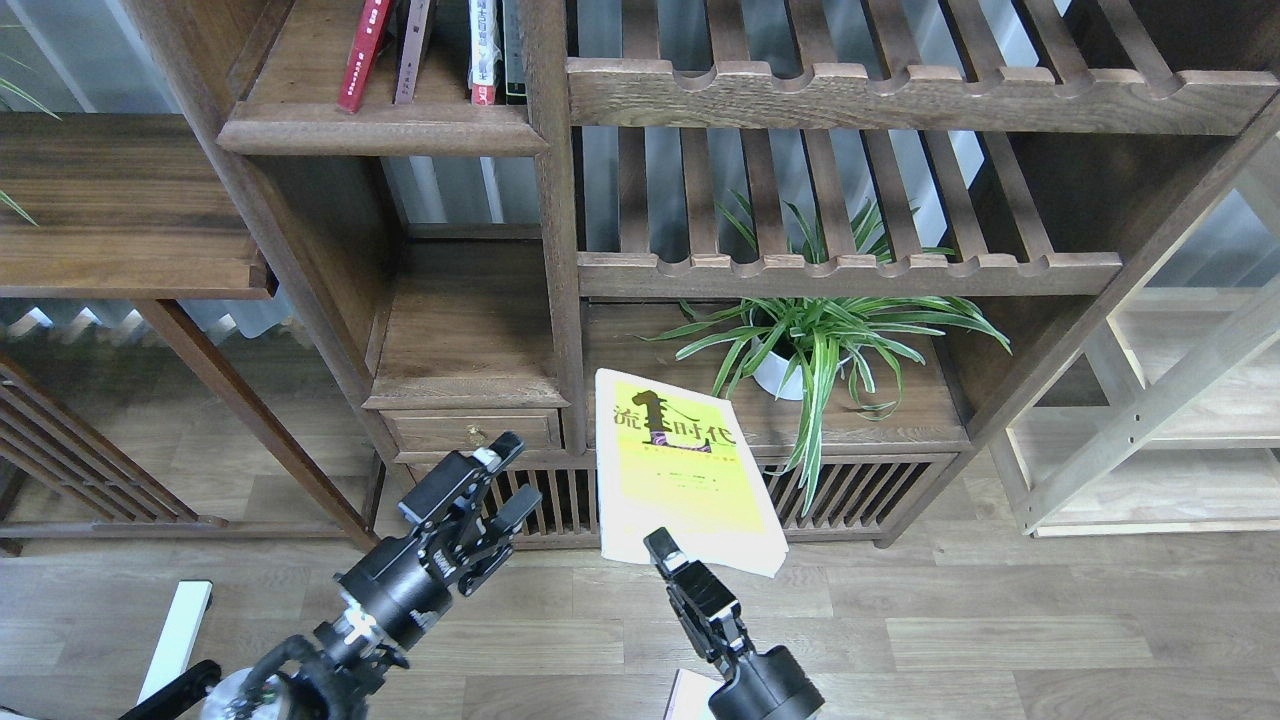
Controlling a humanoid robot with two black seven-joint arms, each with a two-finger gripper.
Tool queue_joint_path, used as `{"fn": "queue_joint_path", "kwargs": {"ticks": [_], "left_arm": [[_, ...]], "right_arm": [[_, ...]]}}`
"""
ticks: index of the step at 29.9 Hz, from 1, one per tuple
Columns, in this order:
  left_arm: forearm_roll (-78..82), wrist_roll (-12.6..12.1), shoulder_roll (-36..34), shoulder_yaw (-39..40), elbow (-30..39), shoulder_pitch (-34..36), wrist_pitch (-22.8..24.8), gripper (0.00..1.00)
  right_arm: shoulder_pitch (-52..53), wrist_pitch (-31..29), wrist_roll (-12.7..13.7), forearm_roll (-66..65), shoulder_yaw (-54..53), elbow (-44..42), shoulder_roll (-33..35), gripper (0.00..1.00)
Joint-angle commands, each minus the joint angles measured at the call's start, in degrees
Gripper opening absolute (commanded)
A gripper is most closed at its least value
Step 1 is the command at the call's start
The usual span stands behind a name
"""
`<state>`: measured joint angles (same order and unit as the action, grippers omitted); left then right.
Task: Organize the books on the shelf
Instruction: 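Lower the yellow book with the right gripper toward the left gripper, then grasp the yellow book's edge with the left gripper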
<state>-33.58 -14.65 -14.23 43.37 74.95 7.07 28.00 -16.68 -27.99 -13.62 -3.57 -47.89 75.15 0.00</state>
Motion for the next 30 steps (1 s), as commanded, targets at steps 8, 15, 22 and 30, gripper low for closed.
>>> {"fn": "queue_joint_path", "kwargs": {"ticks": [8, 15, 22, 30], "left_arm": [[-2.1, -0.1, -4.4, -1.9, 0.4, 0.5, 0.0, 0.91], [-2.1, -2.4, -4.5, -2.7, 0.0, 0.7, 0.0, 0.85], [-2.1, -3.3, -4.5, -2.9, -0.2, 0.7, 0.0, 0.71], [-2.0, -3.6, -4.5, -4.5, -1.6, 2.0, 0.0, 0.71]], "right_arm": [[-0.6, 0.0, 0.0, -3.9, 5.2, -0.1, 0.0, 0.01], [-1.6, 0.0, 0.1, -4.7, 6.6, -0.1, 0.0, 0.01], [-1.9, 0.0, 0.1, -5.0, 6.9, -0.1, 0.0, 0.01], [-1.9, 0.0, 0.6, -5.2, 7.2, 0.0, 0.0, 0.01]]}}
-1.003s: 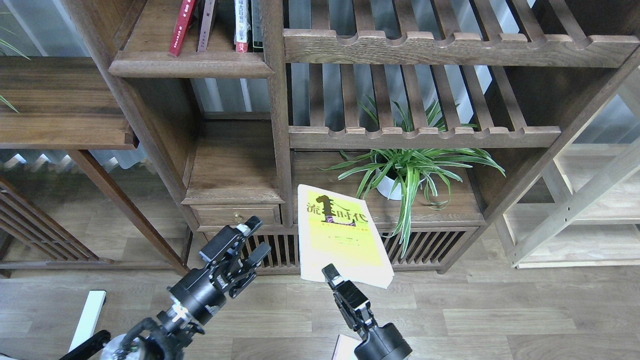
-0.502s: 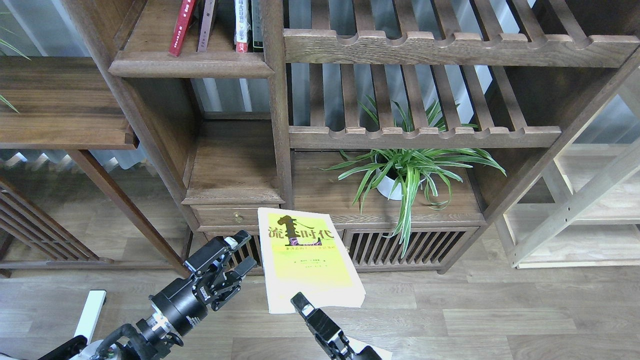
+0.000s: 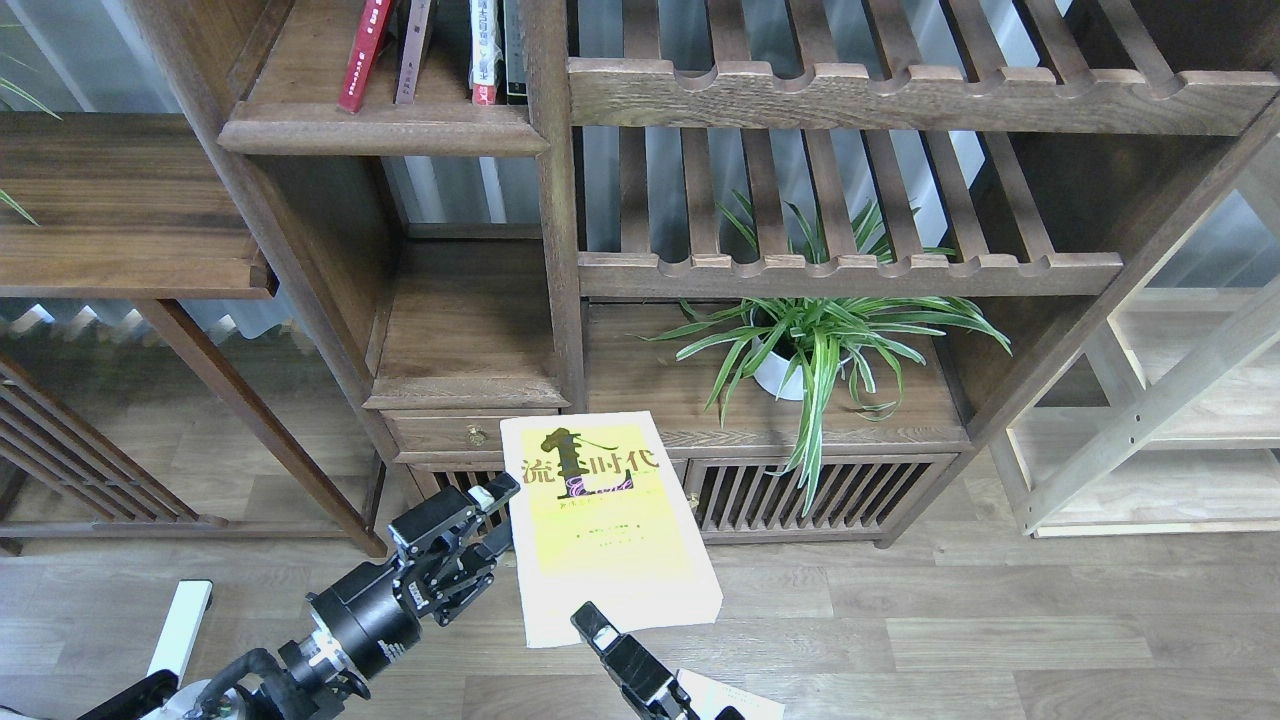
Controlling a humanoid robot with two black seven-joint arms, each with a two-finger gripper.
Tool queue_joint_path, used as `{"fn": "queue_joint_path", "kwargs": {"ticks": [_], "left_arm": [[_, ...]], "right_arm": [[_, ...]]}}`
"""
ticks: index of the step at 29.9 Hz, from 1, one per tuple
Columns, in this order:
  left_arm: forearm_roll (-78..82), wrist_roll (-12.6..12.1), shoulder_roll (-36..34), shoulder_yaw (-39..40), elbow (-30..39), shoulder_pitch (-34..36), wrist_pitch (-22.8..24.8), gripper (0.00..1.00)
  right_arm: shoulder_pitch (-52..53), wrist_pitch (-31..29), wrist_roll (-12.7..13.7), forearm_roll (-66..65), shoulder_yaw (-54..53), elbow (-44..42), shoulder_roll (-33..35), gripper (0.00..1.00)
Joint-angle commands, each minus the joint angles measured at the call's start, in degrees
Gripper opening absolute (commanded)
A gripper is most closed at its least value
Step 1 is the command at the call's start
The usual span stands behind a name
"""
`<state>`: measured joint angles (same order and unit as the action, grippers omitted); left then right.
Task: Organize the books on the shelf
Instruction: 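Grasp the yellow book's edge with the left gripper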
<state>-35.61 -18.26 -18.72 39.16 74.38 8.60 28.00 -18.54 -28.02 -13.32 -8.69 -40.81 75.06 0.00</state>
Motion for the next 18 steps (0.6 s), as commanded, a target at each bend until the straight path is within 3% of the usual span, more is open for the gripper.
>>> {"fn": "queue_joint_path", "kwargs": {"ticks": [1, 5, 12, 18], "left_arm": [[0.0, -0.1, -0.1, -0.4, -1.3, 0.5, 0.0, 0.71], [-0.1, -0.5, 0.0, -0.5, -1.6, 0.6, 0.0, 0.69], [-0.2, -1.3, 0.3, -1.1, -3.2, 1.2, 0.0, 0.48], [-0.2, -1.7, 0.1, -2.6, -3.3, 2.5, 0.0, 0.42]], "right_arm": [[0.1, 0.0, 0.4, -0.1, 0.1, 0.1, 0.0, 0.01], [0.0, 0.0, 0.4, -0.1, 0.6, 0.1, 0.0, 0.01], [0.0, 0.0, 0.8, -0.1, 1.3, 0.1, 0.0, 0.01], [-0.4, 0.0, 0.8, -0.1, 1.7, 0.1, 0.0, 0.01]]}}
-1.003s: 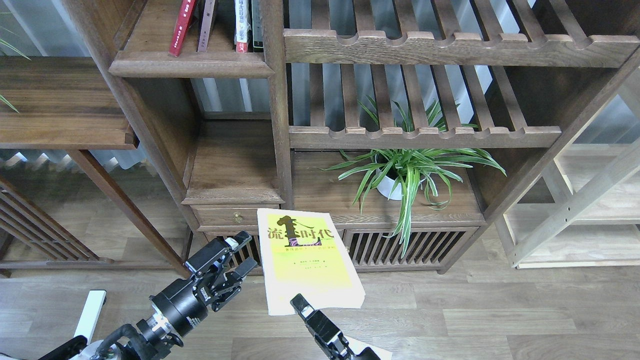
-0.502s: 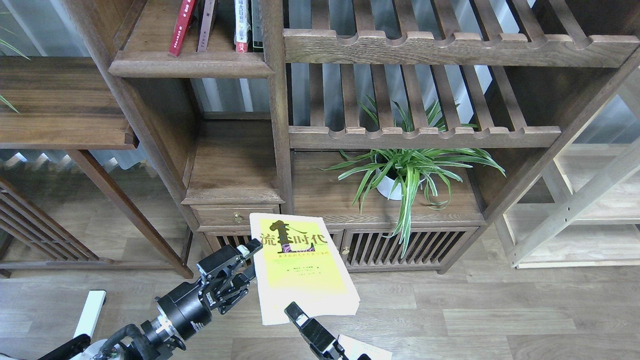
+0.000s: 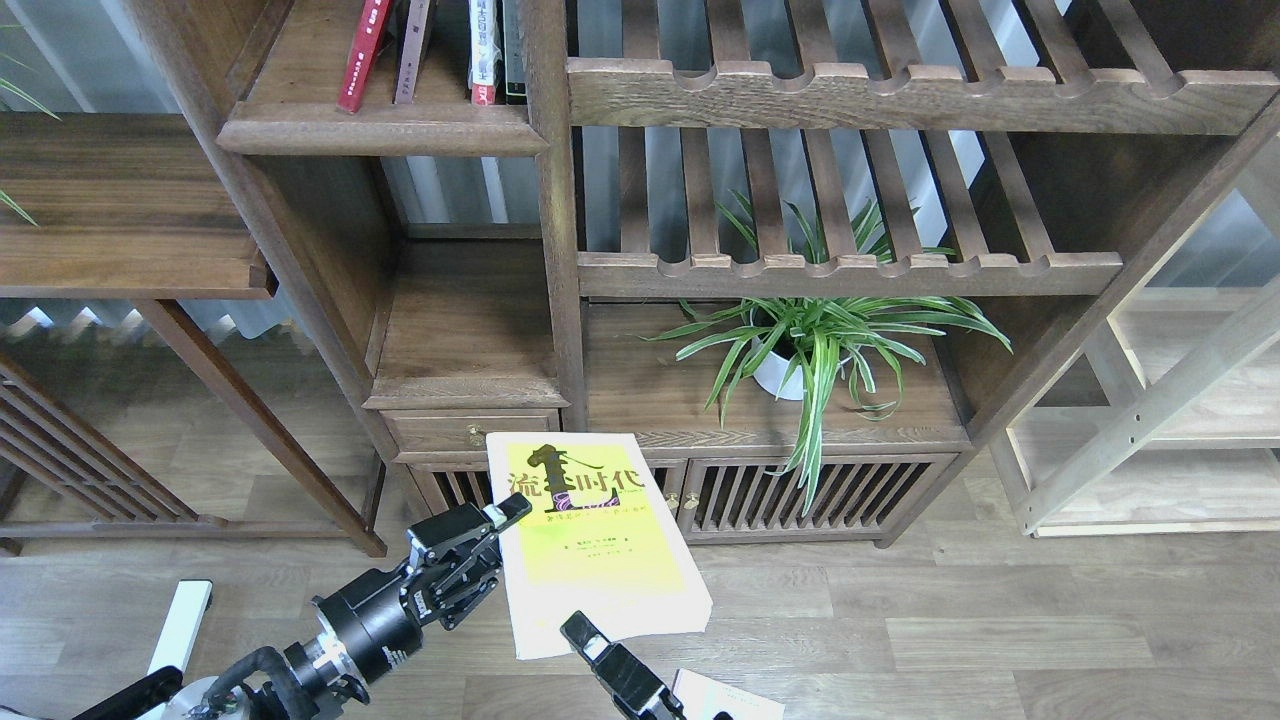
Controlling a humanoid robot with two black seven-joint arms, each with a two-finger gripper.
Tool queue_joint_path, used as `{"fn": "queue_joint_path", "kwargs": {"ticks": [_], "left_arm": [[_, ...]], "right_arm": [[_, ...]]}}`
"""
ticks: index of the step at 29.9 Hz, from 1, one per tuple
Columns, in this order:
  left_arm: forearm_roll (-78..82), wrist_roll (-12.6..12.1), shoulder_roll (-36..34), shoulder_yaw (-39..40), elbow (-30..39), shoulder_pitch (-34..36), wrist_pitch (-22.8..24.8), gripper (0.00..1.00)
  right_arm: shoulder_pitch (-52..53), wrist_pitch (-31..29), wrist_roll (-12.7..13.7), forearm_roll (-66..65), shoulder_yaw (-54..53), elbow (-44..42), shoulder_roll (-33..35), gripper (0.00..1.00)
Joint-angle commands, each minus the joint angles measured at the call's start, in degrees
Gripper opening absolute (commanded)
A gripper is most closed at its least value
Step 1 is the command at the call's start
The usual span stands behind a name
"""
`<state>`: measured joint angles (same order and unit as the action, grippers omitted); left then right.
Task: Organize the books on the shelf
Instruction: 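Grasp the yellow book's edge with the left gripper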
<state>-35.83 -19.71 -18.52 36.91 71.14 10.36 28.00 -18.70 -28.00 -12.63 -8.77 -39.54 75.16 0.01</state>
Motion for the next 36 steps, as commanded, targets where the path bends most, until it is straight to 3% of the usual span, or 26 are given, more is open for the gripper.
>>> {"fn": "queue_joint_path", "kwargs": {"ticks": [1, 12, 19, 29, 33, 35, 36], "left_arm": [[0.0, -0.3, -0.1, -0.4, 0.0, 1.1, 0.0, 0.39], [-0.4, -0.7, -0.1, -0.5, -0.6, 1.8, 0.0, 0.12], [-0.3, -1.9, -0.1, -1.4, -1.1, 1.8, 0.0, 0.11], [0.1, -1.7, 0.3, -1.8, -1.7, 2.1, 0.0, 0.18], [-0.3, -1.7, 0.7, -2.2, -2.1, 2.4, 0.0, 0.05], [-0.3, -1.7, 0.8, -2.2, -2.4, 2.3, 0.0, 0.07], [-0.2, -1.7, 0.8, -2.3, -2.4, 2.3, 0.0, 0.13]], "right_arm": [[-0.2, 0.0, 0.1, 0.0, 0.5, 0.0, 0.0, 0.01], [-0.2, 0.0, 0.1, 0.0, 0.5, 0.0, 0.0, 0.01], [-0.2, 0.0, 0.1, -0.1, 0.5, 0.0, 0.0, 0.01], [-0.3, 0.0, 0.1, 0.0, 0.5, 0.0, 0.0, 0.01], [-0.3, 0.0, 0.1, -0.1, 0.5, 0.0, 0.0, 0.01], [-0.3, 0.0, 0.1, 0.0, 0.5, 0.0, 0.0, 0.01], [-0.3, 0.0, 0.2, -0.1, 0.5, 0.0, 0.0, 0.01]]}}
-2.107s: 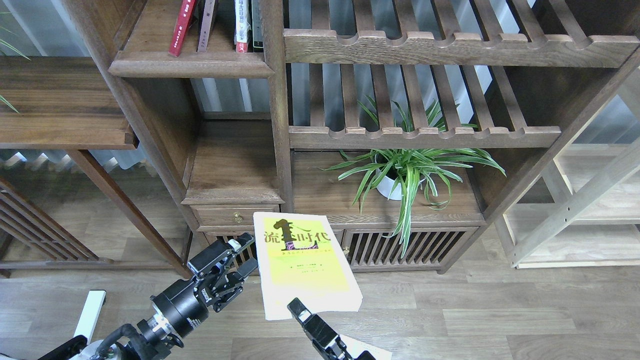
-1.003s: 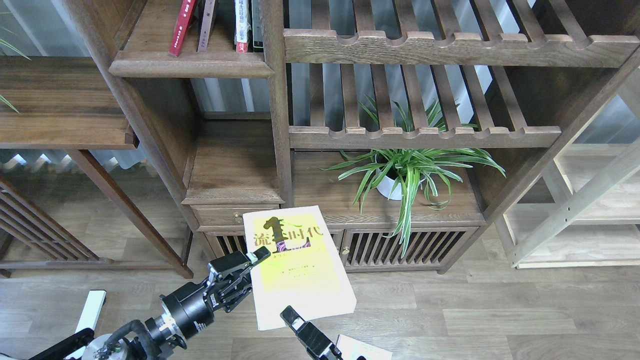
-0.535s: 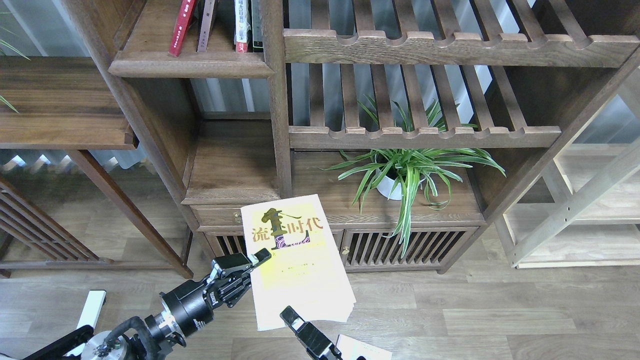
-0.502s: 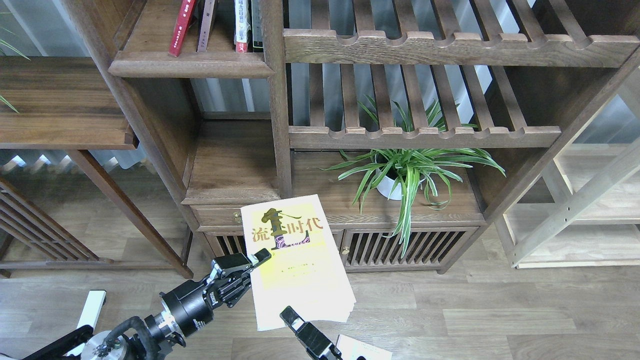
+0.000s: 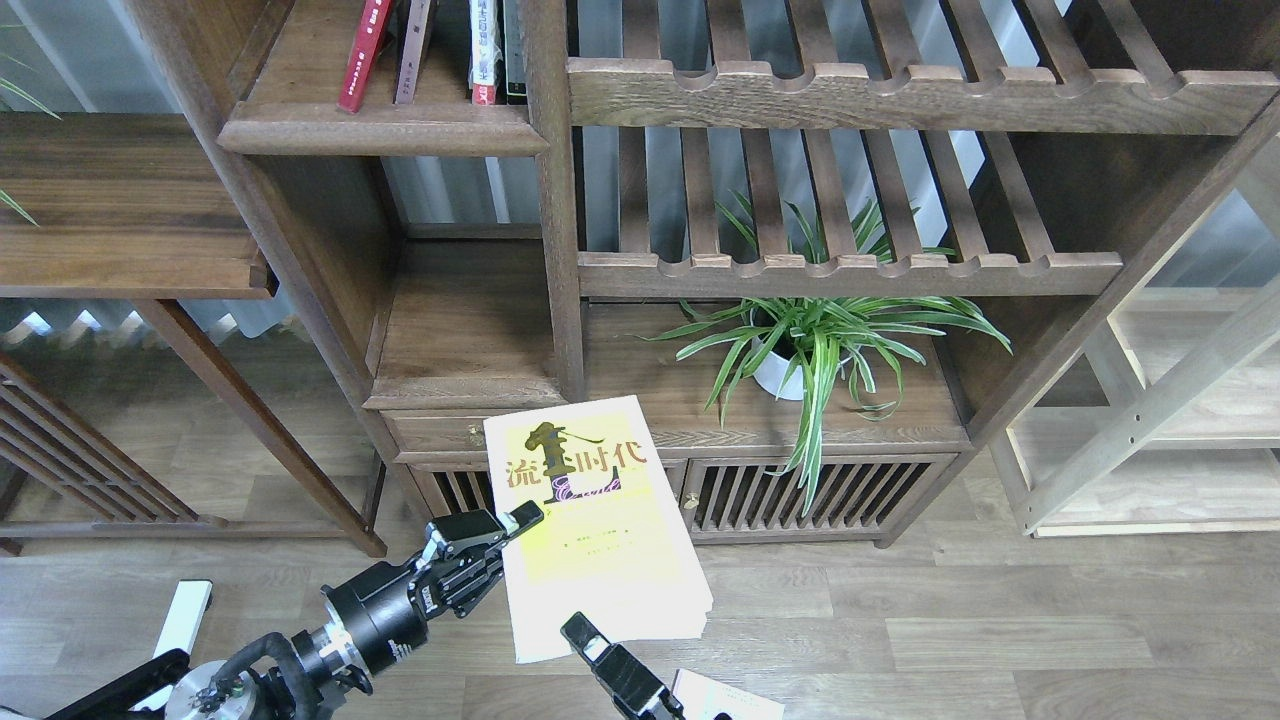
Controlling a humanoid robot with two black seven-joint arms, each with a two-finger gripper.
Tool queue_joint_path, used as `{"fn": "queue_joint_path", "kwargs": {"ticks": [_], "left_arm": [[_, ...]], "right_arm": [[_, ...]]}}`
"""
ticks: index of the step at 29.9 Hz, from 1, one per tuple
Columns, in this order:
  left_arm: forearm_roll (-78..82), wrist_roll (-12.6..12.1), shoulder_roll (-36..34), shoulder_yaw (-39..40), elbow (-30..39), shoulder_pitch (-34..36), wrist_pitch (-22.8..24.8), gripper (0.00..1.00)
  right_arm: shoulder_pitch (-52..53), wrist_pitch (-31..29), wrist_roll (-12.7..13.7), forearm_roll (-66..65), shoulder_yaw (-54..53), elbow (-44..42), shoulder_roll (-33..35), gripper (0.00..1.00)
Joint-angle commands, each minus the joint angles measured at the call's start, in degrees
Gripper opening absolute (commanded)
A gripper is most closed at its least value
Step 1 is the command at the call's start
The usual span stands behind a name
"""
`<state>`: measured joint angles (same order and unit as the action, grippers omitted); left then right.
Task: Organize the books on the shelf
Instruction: 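Grasp the yellow book's edge with the left gripper, then release the yellow book from the right gripper, holding it with left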
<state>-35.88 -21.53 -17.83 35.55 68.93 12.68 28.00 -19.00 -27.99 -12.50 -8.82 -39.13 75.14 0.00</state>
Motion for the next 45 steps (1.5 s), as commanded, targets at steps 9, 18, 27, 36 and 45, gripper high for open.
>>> {"fn": "queue_joint_path", "kwargs": {"ticks": [9, 18, 27, 36, 45], "left_arm": [[-0.2, 0.3, 0.3, -1.9, -0.4, 0.9, 0.0, 0.08], [-0.4, 0.8, 0.1, -0.7, -1.2, 0.9, 0.0, 0.03], [0.1, 3.2, -1.9, 3.6, -1.2, 0.8, 0.0, 0.01], [13.1, 9.5, -3.6, 11.7, -1.1, -0.1, 0.0, 0.0], [31.6, 10.5, -2.9, 24.8, 2.7, -6.2, 0.0, 0.0]], "right_arm": [[-0.3, 0.0, 0.0, -0.1, 0.1, 0.0, 0.0, 0.01], [-0.3, 0.0, 0.0, -0.3, -0.1, 0.0, 0.0, 0.01], [-0.2, 0.0, -0.2, 0.4, -10.3, -4.2, 1.0, 0.4], [3.8, 0.0, -0.6, 0.6, -21.9, -15.6, 1.1, 0.82], [6.5, 0.0, -0.5, 0.6, -23.2, -17.9, 1.1, 0.83]]}}
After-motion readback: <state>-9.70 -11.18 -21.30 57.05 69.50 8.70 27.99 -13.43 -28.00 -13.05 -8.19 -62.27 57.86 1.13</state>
